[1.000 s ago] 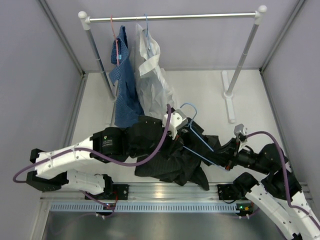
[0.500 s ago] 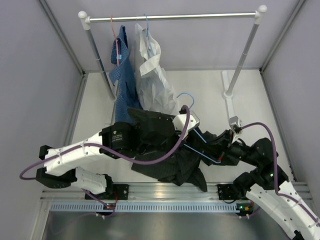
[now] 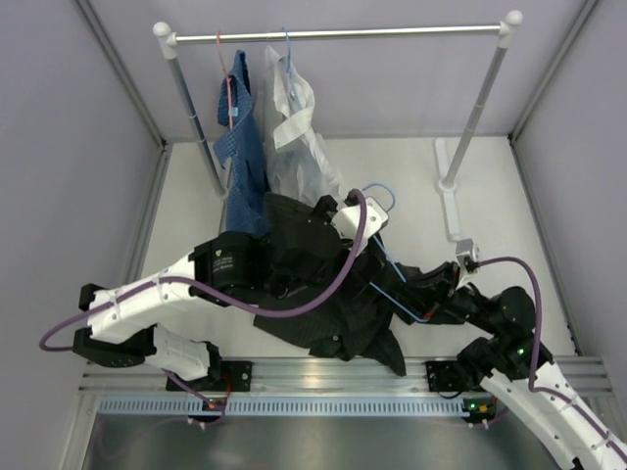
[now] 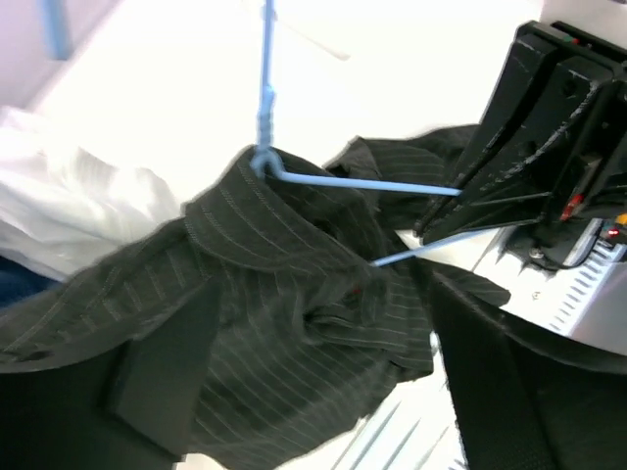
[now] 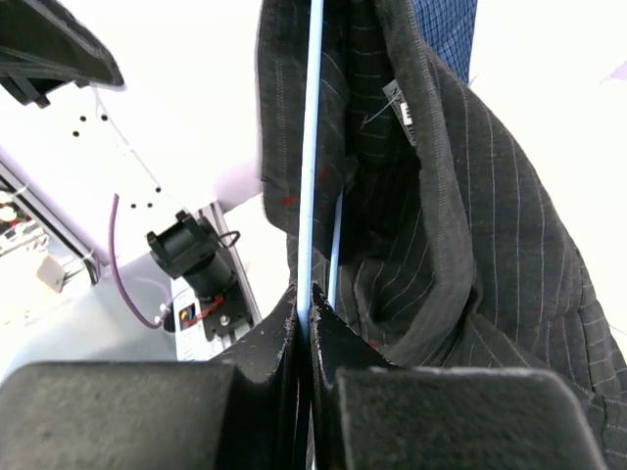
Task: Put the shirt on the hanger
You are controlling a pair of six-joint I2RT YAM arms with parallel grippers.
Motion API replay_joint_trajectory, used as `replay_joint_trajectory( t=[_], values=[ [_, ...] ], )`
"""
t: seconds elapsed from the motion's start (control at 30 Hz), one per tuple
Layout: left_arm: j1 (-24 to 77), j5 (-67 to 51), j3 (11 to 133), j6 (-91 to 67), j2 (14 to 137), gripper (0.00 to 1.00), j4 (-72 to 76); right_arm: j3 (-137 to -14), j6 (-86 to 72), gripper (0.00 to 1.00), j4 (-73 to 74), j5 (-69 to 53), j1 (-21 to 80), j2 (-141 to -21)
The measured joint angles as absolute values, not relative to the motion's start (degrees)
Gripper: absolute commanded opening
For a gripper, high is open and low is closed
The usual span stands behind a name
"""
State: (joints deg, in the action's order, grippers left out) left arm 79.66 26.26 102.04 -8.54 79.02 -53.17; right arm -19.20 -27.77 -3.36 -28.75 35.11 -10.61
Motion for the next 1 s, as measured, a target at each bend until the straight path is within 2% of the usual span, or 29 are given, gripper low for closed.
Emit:
replay_joint_trajectory(
  t=[0.23,0.37,0.7,0.83,1.0],
  values=[
    [79.64,32.38,105.08,0.36,77.45,0.98,-50.94,-18.72,-28.38,0.00,-5.06,-27.94,35.14,-7.31],
    [79.26,30.65,94.85,10.70,69.76,0.98,-42.65,-18.72,-28.27,0.00,-4.62,-28.51,35.14,-6.94],
    [65.17,2.70,87.83,22.02,62.30,0.96,-35.57,-21.21,-25.08,0.00,4.78,-33.45,35.14,-1.89],
    [62.54,-8.95,87.96,21.98,64.71,0.84,-36.07,-24.21,-23.05,0.00,8.75,-35.53,35.14,-0.95],
    [61.12,-21.37,88.29,19.86,69.60,0.77,-37.34,-26.37,-21.04,0.00,12.29,-37.60,35.14,-0.73]
  ],
)
